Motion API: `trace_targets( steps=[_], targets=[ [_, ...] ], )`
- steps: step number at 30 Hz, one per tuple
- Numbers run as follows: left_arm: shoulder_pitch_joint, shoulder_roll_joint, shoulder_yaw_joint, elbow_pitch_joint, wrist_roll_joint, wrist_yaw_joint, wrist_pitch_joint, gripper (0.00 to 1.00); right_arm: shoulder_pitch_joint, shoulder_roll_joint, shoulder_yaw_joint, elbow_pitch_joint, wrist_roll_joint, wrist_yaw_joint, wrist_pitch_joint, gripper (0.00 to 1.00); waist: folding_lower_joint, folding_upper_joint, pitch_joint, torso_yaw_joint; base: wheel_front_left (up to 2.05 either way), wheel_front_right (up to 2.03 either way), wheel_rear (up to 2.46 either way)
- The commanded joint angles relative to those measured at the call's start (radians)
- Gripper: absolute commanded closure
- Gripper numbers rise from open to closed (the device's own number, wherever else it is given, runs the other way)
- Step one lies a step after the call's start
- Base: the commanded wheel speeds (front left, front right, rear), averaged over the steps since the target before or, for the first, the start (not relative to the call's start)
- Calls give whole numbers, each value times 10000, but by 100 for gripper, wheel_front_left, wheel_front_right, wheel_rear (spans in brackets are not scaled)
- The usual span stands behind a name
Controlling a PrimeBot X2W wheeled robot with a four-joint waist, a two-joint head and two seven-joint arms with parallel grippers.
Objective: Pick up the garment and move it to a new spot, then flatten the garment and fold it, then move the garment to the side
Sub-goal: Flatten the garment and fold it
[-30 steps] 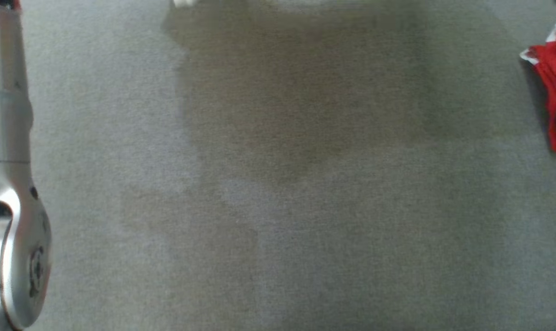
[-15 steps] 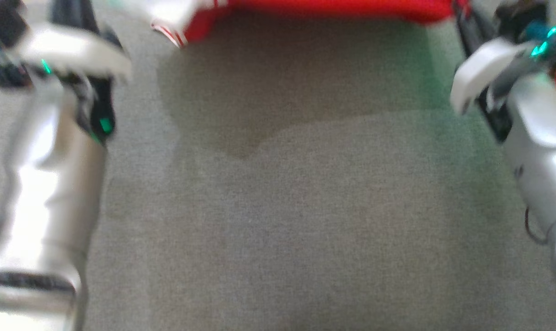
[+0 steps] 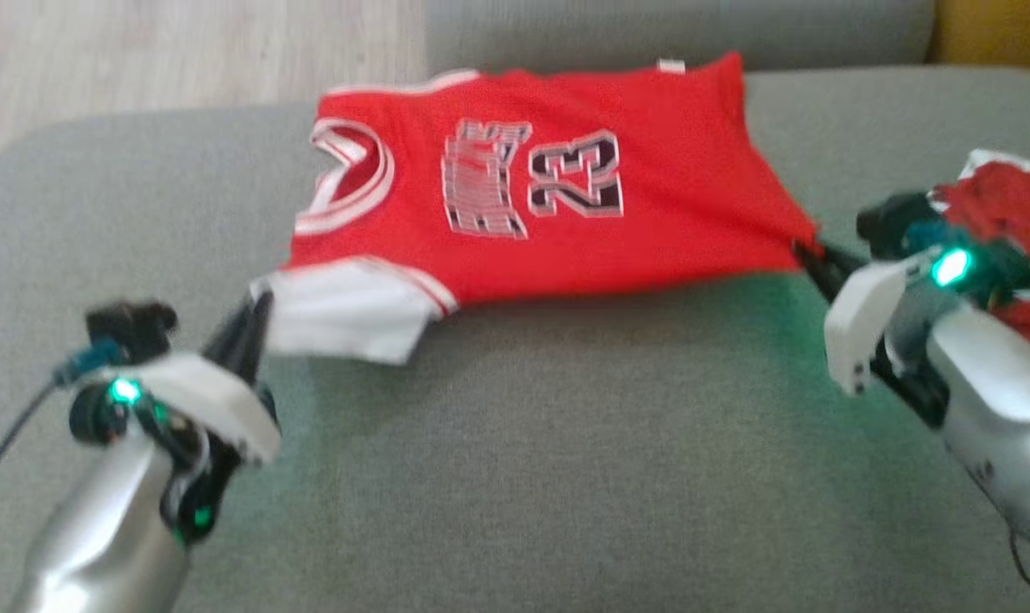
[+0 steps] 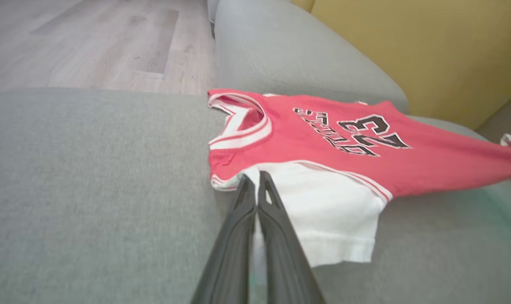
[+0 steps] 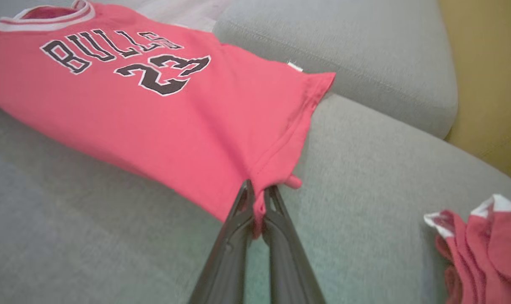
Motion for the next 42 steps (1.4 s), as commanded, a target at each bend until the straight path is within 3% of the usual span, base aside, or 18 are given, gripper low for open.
trace_targets(
  steps=[1, 5, 11, 24, 30, 42],
  targets=[
    [-218, 583, 283, -477, -65, 17, 123, 100, 146, -384, 198, -362, 292, 33, 148, 100, 3, 0, -509, -40, 0, 0, 0],
    [660, 956, 16, -1306, -232, 24, 737, 100, 492, -1066, 1107, -1181, 953, 33, 707, 100, 3, 0, -1015, -87, 0, 0, 0],
    [1797, 1420, -79, -2708, -541, 389, 1398, 100, 940, -1787, 2059, -2125, 1928, 33, 1502, 100, 3, 0, -1459, -156, 0, 0, 0],
    [3703, 2350, -77, -5657, -1375, 1236, 2668, 100, 1711, -3183, 2974, -4504, 3819, 33, 2815, 100, 3, 0, -1817, -168, 0, 0, 0],
    [3532, 2570, -131, -5869, -931, 1431, 2686, 100, 1620, -3178, 2892, -4535, 3851, 33, 2779, 100, 3, 0, -1745, -159, 0, 0, 0],
    [2160, 2640, 51, -5252, -842, 1370, 3148, 100, 1004, -2638, 2478, -3966, 3982, 33, 2871, 100, 3, 0, -1139, -281, 0, 0, 0]
  ],
)
